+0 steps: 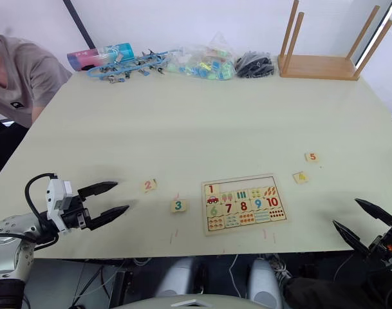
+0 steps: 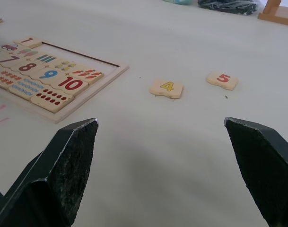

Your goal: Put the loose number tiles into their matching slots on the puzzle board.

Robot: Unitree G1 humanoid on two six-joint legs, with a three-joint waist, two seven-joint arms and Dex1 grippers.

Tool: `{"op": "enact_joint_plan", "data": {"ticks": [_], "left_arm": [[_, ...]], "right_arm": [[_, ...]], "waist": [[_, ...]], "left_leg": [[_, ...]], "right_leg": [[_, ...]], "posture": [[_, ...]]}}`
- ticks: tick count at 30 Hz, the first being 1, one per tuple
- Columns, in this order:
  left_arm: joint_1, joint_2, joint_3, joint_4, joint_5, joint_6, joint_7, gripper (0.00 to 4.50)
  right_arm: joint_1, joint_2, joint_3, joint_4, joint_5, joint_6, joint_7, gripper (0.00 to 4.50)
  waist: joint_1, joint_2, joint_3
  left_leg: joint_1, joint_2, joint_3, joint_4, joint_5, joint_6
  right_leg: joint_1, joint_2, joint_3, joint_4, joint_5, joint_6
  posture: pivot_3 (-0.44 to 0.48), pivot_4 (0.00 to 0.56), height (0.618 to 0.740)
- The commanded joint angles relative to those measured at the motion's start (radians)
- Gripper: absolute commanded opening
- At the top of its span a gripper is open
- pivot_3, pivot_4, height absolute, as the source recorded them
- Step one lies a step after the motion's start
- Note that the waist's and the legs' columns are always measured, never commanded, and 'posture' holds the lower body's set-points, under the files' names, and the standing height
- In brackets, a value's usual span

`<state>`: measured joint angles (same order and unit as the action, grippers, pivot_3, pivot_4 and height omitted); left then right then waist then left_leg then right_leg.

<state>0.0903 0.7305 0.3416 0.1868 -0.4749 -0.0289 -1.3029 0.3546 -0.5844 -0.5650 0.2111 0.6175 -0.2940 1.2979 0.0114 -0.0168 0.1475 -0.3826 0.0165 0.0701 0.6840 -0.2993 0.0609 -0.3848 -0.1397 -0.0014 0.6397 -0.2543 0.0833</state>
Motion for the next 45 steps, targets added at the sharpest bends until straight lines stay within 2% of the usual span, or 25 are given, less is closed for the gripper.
{"op": "enact_joint_plan", "data": {"ticks": [1, 9, 17, 20, 23, 27, 35, 45], "left_arm": [[-0.013, 0.010, -0.008, -0.026, -0.003, -0.025, -0.015, 4.44], [-0.123, 0.043, -0.074, 0.025, 0.031, -0.039, -0.068, 4.44], [-0.317, 0.067, -0.164, 0.215, 0.100, -0.084, -0.150, 4.44], [-0.393, 0.063, -0.205, 0.274, 0.126, -0.096, -0.181, 4.44], [-0.492, 0.053, -0.259, 0.355, 0.177, -0.123, -0.202, 4.44], [-0.570, 0.040, -0.319, 0.424, 0.225, -0.141, -0.226, 4.44], [-0.592, 0.045, -0.370, 0.427, 0.281, -0.130, -0.222, 4.44], [-0.517, 0.089, -0.355, 0.320, 0.295, -0.083, -0.160, 4.44]], "right_arm": [[0.002, -0.014, -0.014, -0.022, 0.027, 0.000, 0.025, 4.50], [0.009, -0.026, 0.014, -0.090, 0.086, 0.035, 0.161, 4.50], [-0.003, -0.057, 0.037, -0.141, 0.117, 0.070, 0.260, 4.50], [-0.013, -0.068, 0.039, -0.144, 0.124, 0.088, 0.280, 4.50], [-0.030, -0.072, 0.041, -0.131, 0.119, 0.090, 0.294, 4.50], [-0.055, -0.072, 0.040, -0.103, 0.107, 0.080, 0.304, 4.50], [-0.048, -0.053, 0.037, -0.088, 0.097, 0.048, 0.312, 4.50], [-0.061, -0.058, 0.037, -0.045, 0.090, 0.018, 0.316, 4.50]], "waist": [[0.000, 0.000, 0.000], [0.000, 0.000, 0.000], [0.002, 0.000, 0.001], [0.002, -0.001, 0.001], [0.002, -0.001, 0.002], [0.001, -0.001, 0.002], [-0.002, -0.001, 0.002], [-0.013, -0.001, 0.002]], "left_leg": [[0.000, 0.000, 0.000, 0.000, 0.000, 0.000], [0.000, 0.000, -0.002, 0.000, 0.000, 0.000], [-0.001, 0.000, -0.003, 0.000, 0.000, 0.000], [-0.001, 0.000, -0.003, 0.000, 0.000, 0.000], [-0.001, -0.001, -0.007, 0.001, 0.000, 0.000], [-0.001, -0.003, -0.007, 0.001, 0.000, 0.001], [-0.003, -0.003, -0.008, 0.000, 0.000, 0.001], [-0.003, -0.003, -0.008, -0.002, -0.003, -0.003]], "right_leg": [[0.000, 0.000, 0.000, 0.000, 0.000, 0.000], [0.000, 0.001, 0.000, -0.001, 0.000, 0.000], [0.000, 0.006, 0.002, -0.001, 0.000, 0.001], [0.000, 0.011, 0.002, -0.001, 0.002, 0.003], [0.000, 0.024, 0.008, -0.001, 0.002, 0.003], [-0.001, 0.028, 0.015, -0.001, 0.002, 0.003], [-0.003, 0.026, 0.020, -0.002, 0.002, 0.003], [-0.004, 0.021, 0.020, -0.002, 0.002, 0.003]], "posture": [[0.000, 0.150, 0.740], [0.000, 0.150, 0.740], [0.000, 0.150, 0.740], [0.000, 0.150, 0.740], [0.000, 0.150, 0.740], [0.000, 0.150, 0.740], [0.000, 0.150, 0.740], [0.000, 0.150, 0.740]]}}
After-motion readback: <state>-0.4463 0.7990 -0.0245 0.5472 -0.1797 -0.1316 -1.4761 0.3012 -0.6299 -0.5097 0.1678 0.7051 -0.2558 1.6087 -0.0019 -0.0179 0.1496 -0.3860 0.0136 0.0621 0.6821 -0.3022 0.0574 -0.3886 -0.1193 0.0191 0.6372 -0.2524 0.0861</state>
